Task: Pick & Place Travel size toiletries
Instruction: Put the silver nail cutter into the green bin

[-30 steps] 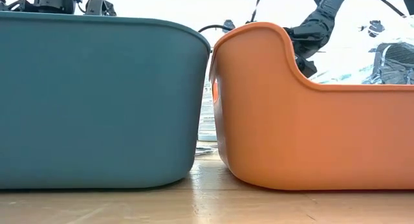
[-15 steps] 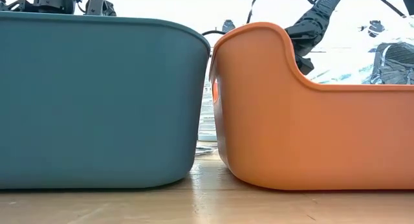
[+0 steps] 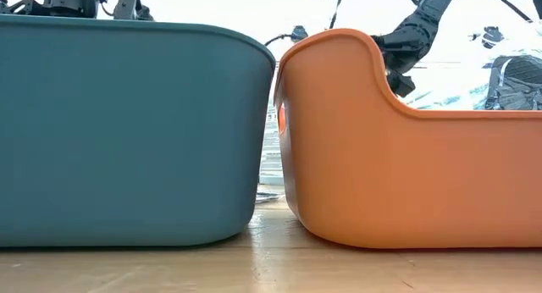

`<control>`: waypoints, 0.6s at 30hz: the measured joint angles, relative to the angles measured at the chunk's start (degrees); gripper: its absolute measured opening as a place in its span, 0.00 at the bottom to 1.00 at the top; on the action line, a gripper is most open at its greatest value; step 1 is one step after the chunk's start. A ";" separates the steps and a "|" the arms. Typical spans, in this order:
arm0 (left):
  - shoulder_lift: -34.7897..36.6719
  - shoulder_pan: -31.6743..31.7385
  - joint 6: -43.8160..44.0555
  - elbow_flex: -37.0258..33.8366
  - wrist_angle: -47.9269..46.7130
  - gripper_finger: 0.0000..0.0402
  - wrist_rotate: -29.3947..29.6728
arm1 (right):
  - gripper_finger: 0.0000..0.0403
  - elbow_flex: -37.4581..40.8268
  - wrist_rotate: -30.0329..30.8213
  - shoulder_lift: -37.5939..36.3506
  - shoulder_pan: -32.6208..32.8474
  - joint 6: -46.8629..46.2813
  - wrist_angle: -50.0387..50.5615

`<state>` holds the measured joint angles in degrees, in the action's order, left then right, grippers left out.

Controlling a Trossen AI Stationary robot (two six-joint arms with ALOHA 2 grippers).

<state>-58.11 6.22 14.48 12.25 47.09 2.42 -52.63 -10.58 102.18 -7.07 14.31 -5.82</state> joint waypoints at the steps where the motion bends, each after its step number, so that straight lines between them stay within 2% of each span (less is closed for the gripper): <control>1: 0.00 -0.31 0.51 0.00 0.00 0.46 0.00 | 0.11 0.01 -0.05 -0.86 -0.38 0.11 -1.46; 6: 0.00 -2.33 0.96 0.02 0.07 0.46 1.32 | 0.11 2.69 -2.55 -4.41 -2.33 -0.51 -14.65; 12: -0.98 -5.11 0.03 0.30 0.36 0.46 7.43 | 0.11 10.25 -9.13 -5.41 -3.91 -7.98 -41.43; 18: -7.48 -7.82 -10.16 4.26 0.60 0.46 8.17 | 0.11 17.10 -9.21 -5.37 -3.85 -12.43 -59.20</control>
<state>-65.59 -1.60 4.32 16.52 47.69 10.59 -35.53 -19.79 96.80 -10.92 1.88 -65.02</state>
